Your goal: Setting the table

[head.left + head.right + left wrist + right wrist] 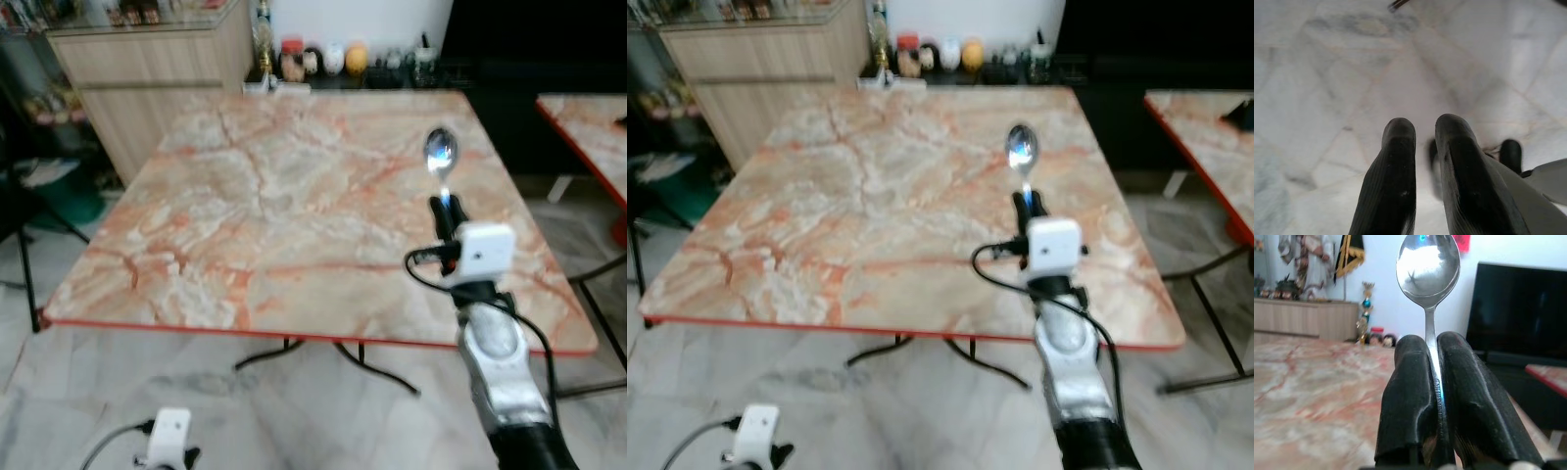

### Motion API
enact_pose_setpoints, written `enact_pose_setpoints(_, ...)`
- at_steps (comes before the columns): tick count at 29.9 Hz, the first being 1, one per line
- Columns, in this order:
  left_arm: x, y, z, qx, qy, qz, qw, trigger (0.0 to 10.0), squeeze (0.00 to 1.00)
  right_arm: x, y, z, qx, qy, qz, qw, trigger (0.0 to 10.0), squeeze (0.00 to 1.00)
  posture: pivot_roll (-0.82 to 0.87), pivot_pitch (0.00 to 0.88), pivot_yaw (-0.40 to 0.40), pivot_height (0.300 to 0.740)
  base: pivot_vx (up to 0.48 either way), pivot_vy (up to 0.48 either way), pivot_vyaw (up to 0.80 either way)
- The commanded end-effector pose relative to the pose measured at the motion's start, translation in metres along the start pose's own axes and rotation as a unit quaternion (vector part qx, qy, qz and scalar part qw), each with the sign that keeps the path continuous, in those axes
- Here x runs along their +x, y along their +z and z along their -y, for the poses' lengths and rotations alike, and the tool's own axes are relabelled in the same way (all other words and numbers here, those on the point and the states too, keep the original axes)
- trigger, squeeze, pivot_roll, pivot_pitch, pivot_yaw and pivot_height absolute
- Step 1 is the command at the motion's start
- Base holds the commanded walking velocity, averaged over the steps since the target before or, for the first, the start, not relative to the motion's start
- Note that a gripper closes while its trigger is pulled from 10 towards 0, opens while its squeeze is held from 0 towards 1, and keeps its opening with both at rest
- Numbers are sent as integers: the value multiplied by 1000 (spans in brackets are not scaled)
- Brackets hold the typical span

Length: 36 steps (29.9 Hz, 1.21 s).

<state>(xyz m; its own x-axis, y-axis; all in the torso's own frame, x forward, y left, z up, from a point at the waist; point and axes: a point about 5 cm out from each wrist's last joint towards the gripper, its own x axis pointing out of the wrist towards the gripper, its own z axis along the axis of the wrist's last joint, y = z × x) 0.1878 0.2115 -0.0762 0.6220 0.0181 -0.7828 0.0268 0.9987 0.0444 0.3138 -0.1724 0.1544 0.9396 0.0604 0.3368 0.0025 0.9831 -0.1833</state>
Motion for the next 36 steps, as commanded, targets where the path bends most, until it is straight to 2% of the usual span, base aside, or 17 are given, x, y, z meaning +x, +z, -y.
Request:
enact_pose_setpoints(1,-1,-1,-8,8,8,-8,1000,10000,0,3,5,-8,6,7,9,1000,10000,0,-37,0,22,740,0,-330,0)
enact_pose_setpoints(4,-1,1,-10,9,10,-7,1000,10000,0,3,9,-6,-15,5,18,1000,10000,0,-43,0,26,740,0,-330,0)
enact_pose_setpoints(8,-1,3,-12,3,15,-4,1000,10000,0,4,13,2,5,-20,24,999,10000,0,-54,0,33,740,0,-329,0)
enact_pose_setpoints(13,0,5,-9,4,13,-1,1000,10000,0,1,14,-7,-3,3,26,1000,10000,0,-51,0,30,740,0,-318,0)
enact_pose_setpoints(19,0,2,-8,3,12,-4,1000,10000,0,0,12,-12,5,-1,23,1000,10000,0,-52,0,29,740,0,-318,0)
enact_pose_setpoints(36,-1,0,-6,4,8,-5,1000,10000,0,-3,14,-5,-5,-7,22,1000,10000,0,-71,0,35,740,0,-313,0)
